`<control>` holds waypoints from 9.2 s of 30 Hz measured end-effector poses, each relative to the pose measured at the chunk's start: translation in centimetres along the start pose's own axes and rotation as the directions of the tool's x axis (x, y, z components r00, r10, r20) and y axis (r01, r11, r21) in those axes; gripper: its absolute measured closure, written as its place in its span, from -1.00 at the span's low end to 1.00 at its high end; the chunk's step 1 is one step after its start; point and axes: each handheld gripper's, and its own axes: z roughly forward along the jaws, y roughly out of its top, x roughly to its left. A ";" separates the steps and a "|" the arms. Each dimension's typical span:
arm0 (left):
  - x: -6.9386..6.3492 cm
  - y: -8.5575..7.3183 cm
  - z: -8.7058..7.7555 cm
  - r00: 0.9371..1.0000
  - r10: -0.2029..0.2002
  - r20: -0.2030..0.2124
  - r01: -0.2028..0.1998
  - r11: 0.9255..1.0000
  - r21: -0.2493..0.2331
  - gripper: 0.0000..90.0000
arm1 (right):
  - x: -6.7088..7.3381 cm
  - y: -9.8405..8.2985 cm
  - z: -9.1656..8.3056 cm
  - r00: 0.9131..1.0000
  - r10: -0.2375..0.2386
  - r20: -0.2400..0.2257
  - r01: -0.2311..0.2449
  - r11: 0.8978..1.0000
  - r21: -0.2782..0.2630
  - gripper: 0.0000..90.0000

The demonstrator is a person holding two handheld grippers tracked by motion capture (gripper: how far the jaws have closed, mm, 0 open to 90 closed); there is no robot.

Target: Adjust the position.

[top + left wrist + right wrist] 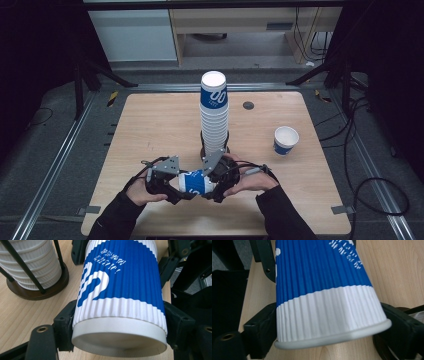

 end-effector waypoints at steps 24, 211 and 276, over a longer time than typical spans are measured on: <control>0.6 0.0 -2.0 0.999 -0.047 -0.009 0.045 0.978 -0.204 -0.44 | -0.7 -4.2 -7.3 0.952 0.292 0.092 -0.232 0.884 -0.407 -0.85; -0.1 2.2 0.6 0.998 0.011 -0.064 -0.019 0.994 -0.112 -0.72 | -0.9 -2.8 -5.2 0.967 0.255 0.014 -0.237 0.917 -0.320 -0.64; -0.6 2.2 1.8 0.995 -0.028 -0.100 0.004 0.972 -0.235 -0.37 | -0.4 -2.5 -4.1 0.938 0.340 -0.075 -0.329 0.795 -0.509 -0.70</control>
